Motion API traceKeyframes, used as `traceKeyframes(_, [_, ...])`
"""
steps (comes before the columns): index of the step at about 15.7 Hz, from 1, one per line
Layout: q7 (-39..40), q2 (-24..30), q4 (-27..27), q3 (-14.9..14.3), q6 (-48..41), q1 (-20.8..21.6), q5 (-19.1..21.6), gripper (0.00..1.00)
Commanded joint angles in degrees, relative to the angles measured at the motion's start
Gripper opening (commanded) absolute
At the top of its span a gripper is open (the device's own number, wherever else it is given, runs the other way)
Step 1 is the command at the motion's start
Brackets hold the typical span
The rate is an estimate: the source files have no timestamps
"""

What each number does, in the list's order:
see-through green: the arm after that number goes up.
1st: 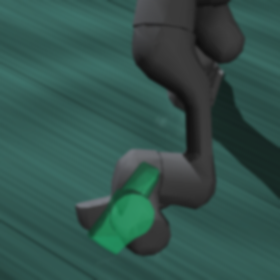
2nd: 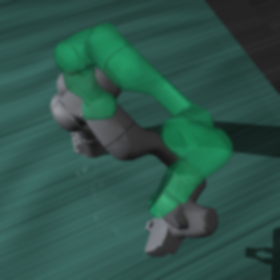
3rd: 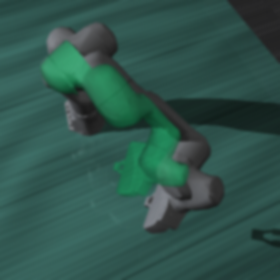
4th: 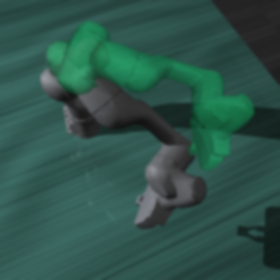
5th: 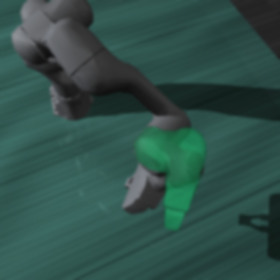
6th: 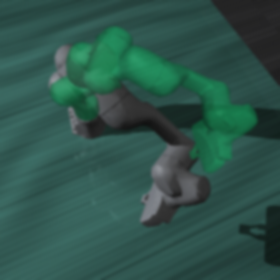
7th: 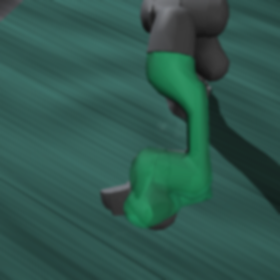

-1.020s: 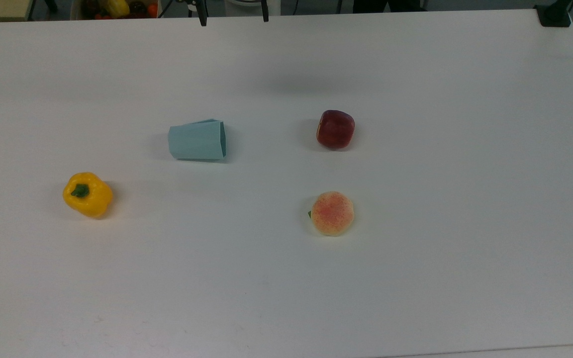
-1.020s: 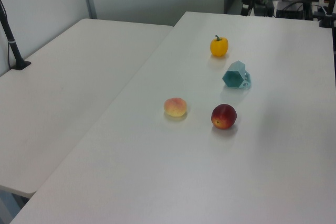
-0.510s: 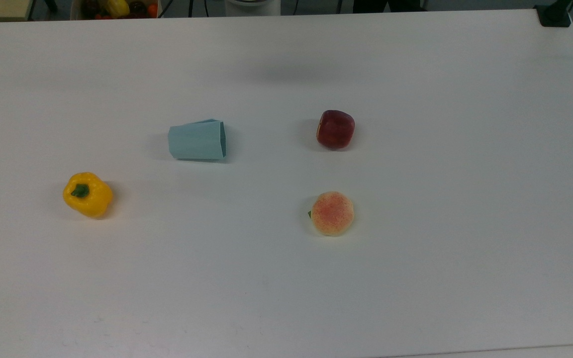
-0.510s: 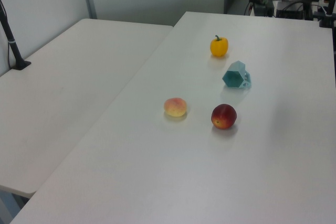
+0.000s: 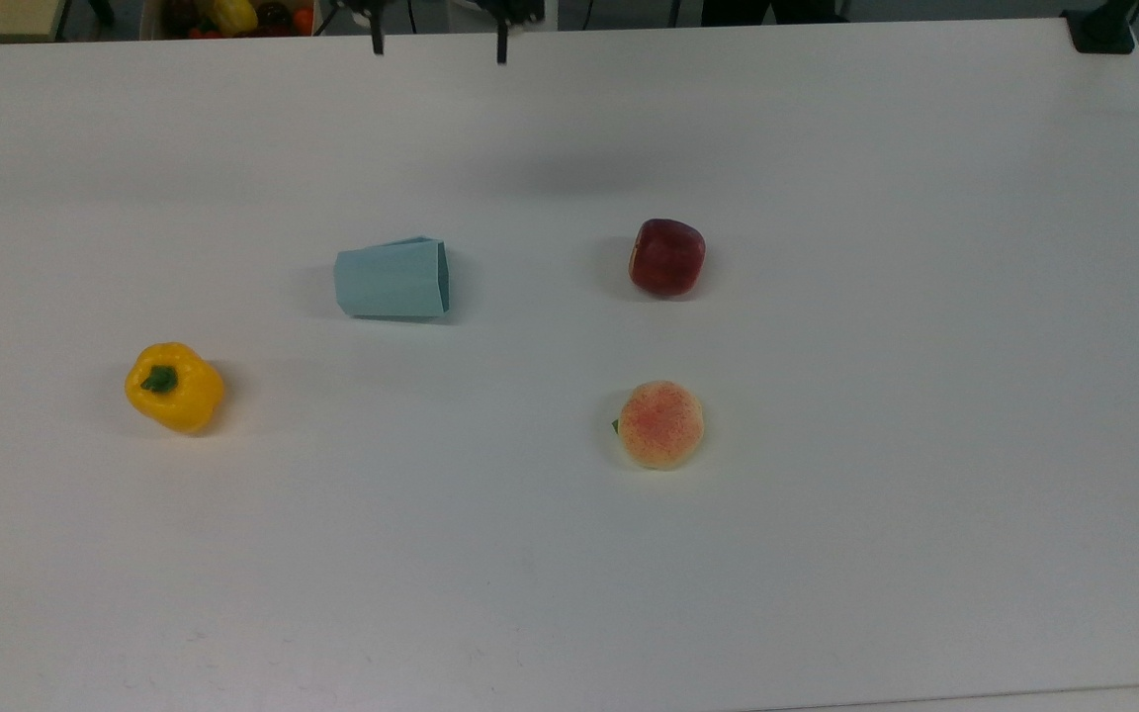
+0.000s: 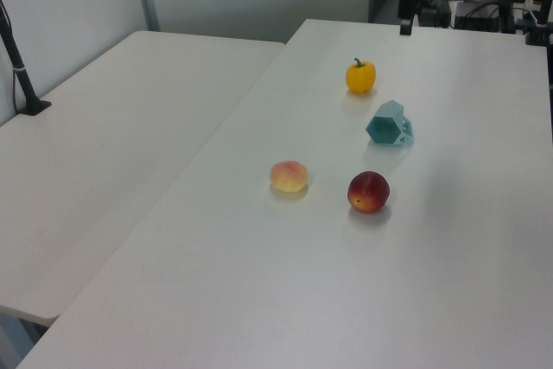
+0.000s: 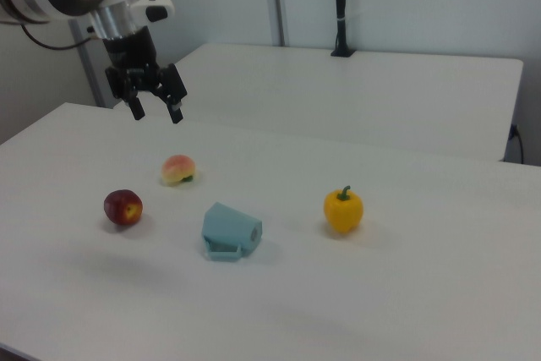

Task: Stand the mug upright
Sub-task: 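Move the gripper down toward the tipped-over teal mug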

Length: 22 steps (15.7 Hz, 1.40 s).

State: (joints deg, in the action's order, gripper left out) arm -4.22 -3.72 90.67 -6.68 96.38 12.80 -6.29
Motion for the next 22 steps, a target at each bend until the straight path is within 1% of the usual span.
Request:
traceKeyframes(1, [-8.85,-2.08,3.8,-0.52,7.67,3.01,-3.63,1.0])
traceKeyframes(3, [-13.16,-3.04,6.61,-0.52,10.31,5.21,-7.93,1.0])
traceKeyframes(5, [-17.38,-4.18,9.16,-0.61,14.17,6.27,-10.83,1.0])
traceKeyframes(7, [-19.59,-6.03,11.1,-0.61,16.29,7.06,-13.65,1.0])
traceKeyframes(9, [-21.17,-8.13,12.94,-0.52,18.05,7.15,-16.55,1.0])
traceKeyframes(11, [-24.59,-9.72,14.26,-0.52,20.33,7.06,-19.53,1.0])
traceKeyframes(13, [-27.5,-11.3,15.49,-0.52,21.48,7.06,-23.48,1.0])
traceKeyframes(15, [-28.29,-12.18,17.25,-0.52,21.66,6.89,-27.18,1.0])
traceKeyframes(20, [-29.35,-14.73,18.58,-0.61,22.27,5.39,-33.25,1.0])
traceKeyframes(22, [-29.7,-15.09,18.49,-0.61,22.27,4.17,-34.31,1.0])
